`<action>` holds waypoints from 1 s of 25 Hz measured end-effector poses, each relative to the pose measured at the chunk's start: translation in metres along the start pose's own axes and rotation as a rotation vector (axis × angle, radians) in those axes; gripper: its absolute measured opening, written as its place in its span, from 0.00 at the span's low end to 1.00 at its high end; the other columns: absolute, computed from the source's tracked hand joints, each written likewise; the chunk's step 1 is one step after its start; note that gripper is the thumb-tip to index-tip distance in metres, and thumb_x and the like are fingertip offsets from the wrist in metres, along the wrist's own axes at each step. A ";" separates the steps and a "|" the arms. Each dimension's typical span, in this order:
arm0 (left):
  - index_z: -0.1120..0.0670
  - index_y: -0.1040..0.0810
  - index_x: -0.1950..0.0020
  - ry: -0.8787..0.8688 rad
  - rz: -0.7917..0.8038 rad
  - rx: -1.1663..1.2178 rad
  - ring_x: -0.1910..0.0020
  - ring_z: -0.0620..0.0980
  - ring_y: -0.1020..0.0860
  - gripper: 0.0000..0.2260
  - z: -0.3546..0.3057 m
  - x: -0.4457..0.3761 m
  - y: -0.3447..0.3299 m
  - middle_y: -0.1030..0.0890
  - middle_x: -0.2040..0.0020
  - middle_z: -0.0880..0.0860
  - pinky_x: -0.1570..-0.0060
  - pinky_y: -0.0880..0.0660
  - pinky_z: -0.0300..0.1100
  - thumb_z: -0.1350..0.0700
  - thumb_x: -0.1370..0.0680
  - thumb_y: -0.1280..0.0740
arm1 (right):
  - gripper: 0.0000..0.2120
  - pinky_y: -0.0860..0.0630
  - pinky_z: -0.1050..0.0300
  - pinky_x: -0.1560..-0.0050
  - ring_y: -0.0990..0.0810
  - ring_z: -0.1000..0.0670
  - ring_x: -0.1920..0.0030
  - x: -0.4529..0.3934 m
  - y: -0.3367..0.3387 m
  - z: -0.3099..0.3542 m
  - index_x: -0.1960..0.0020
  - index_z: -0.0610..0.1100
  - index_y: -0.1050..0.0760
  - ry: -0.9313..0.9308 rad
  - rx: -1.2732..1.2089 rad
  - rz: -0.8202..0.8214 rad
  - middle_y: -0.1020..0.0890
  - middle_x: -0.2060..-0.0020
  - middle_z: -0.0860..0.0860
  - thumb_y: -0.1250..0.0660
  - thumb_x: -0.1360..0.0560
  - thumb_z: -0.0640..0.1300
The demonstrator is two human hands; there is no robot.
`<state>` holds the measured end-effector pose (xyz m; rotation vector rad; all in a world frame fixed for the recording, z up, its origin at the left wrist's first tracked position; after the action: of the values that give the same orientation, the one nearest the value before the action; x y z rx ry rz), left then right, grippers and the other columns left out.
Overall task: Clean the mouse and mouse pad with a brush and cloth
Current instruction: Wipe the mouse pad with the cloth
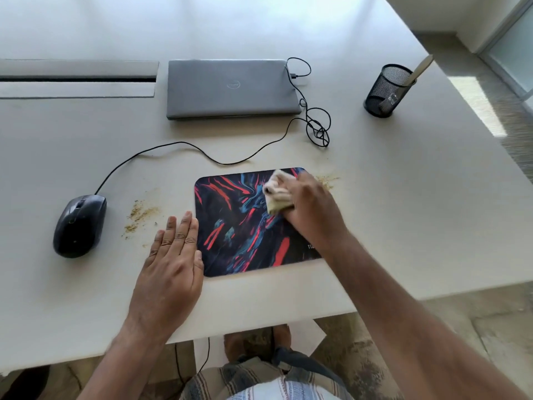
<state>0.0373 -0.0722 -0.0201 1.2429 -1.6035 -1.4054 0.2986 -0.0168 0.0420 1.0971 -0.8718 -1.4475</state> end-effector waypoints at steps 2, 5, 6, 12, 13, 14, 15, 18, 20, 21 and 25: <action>0.59 0.45 0.17 0.004 0.003 -0.009 0.16 0.51 0.50 0.28 0.000 0.000 -0.001 0.46 0.16 0.53 0.19 0.50 0.52 0.51 0.16 0.54 | 0.17 0.28 0.58 0.57 0.20 0.45 0.54 -0.025 -0.003 -0.004 0.37 0.42 0.19 -0.016 0.039 0.021 0.22 0.52 0.46 0.24 0.25 0.41; 0.59 0.45 0.17 0.013 0.003 -0.013 0.16 0.51 0.51 0.28 0.001 0.001 0.001 0.47 0.16 0.53 0.19 0.50 0.51 0.50 0.16 0.54 | 0.16 0.29 0.58 0.58 0.22 0.46 0.56 0.008 0.004 0.001 0.39 0.41 0.19 -0.028 -0.005 0.028 0.26 0.55 0.48 0.24 0.25 0.41; 0.59 0.45 0.17 0.016 0.004 -0.014 0.16 0.50 0.51 0.28 0.000 0.001 0.001 0.47 0.16 0.53 0.19 0.50 0.51 0.51 0.16 0.54 | 0.16 0.27 0.57 0.60 0.23 0.47 0.57 0.034 0.007 0.007 0.40 0.41 0.19 -0.007 -0.036 0.032 0.27 0.56 0.49 0.24 0.26 0.40; 0.58 0.46 0.16 0.017 0.027 -0.009 0.16 0.49 0.53 0.27 0.000 0.000 0.000 0.48 0.15 0.52 0.18 0.51 0.50 0.50 0.15 0.54 | 0.16 0.21 0.53 0.61 0.26 0.49 0.60 0.050 0.005 0.005 0.43 0.41 0.18 0.039 -0.066 0.057 0.27 0.58 0.49 0.20 0.28 0.42; 0.58 0.46 0.16 0.018 0.027 -0.008 0.16 0.49 0.53 0.27 0.000 0.000 0.000 0.48 0.15 0.52 0.18 0.51 0.51 0.50 0.16 0.54 | 0.14 0.25 0.55 0.61 0.26 0.49 0.60 0.031 0.004 0.005 0.44 0.40 0.18 0.027 -0.046 0.026 0.27 0.58 0.49 0.21 0.27 0.42; 0.58 0.46 0.16 0.019 0.027 -0.005 0.16 0.49 0.53 0.27 0.000 0.000 0.001 0.48 0.16 0.53 0.18 0.51 0.50 0.51 0.16 0.54 | 0.13 0.29 0.57 0.60 0.24 0.48 0.60 0.019 0.004 0.008 0.45 0.39 0.18 0.013 -0.038 0.013 0.27 0.58 0.49 0.21 0.27 0.42; 0.58 0.46 0.16 0.019 0.027 -0.002 0.16 0.49 0.53 0.27 0.000 0.001 0.001 0.48 0.16 0.53 0.18 0.52 0.50 0.51 0.15 0.54 | 0.12 0.30 0.58 0.60 0.22 0.46 0.59 0.016 0.001 0.015 0.46 0.39 0.18 0.018 -0.050 0.011 0.26 0.58 0.48 0.22 0.27 0.42; 0.58 0.45 0.17 0.022 0.013 0.001 0.16 0.50 0.52 0.27 -0.002 0.001 0.002 0.47 0.16 0.53 0.18 0.53 0.49 0.51 0.16 0.53 | 0.16 0.24 0.57 0.58 0.21 0.47 0.53 0.070 -0.010 0.055 0.40 0.41 0.18 0.171 -0.146 0.173 0.21 0.52 0.47 0.22 0.27 0.40; 0.58 0.46 0.16 0.024 0.014 0.000 0.16 0.50 0.52 0.27 -0.001 0.000 0.003 0.47 0.16 0.53 0.18 0.53 0.48 0.51 0.16 0.53 | 0.20 0.20 0.57 0.53 0.22 0.50 0.52 0.105 -0.004 0.063 0.36 0.43 0.17 0.270 -0.197 0.275 0.19 0.49 0.48 0.21 0.27 0.43; 0.57 0.46 0.16 0.026 0.017 0.002 0.16 0.49 0.53 0.27 -0.001 0.000 0.003 0.47 0.16 0.53 0.18 0.54 0.48 0.51 0.15 0.53 | 0.21 0.19 0.57 0.52 0.21 0.50 0.52 0.103 -0.002 0.056 0.36 0.44 0.17 0.270 -0.193 0.279 0.19 0.49 0.48 0.20 0.27 0.44; 0.57 0.47 0.16 0.026 0.030 0.010 0.16 0.50 0.54 0.27 -0.002 0.000 0.001 0.49 0.15 0.52 0.18 0.52 0.50 0.51 0.15 0.54 | 0.14 0.19 0.52 0.57 0.23 0.48 0.56 0.055 -0.006 0.047 0.43 0.41 0.15 0.198 -0.133 0.129 0.21 0.54 0.47 0.21 0.27 0.41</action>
<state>0.0384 -0.0726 -0.0183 1.2327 -1.6071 -1.3586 0.2521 -0.0726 0.0416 1.0453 -0.6839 -1.2481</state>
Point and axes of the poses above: each hand's wrist, its own x-axis away from the middle knuckle, its own y-axis out of the back of the hand, z = x × y, the point moved 7 cm from there along -x, towards the middle knuckle
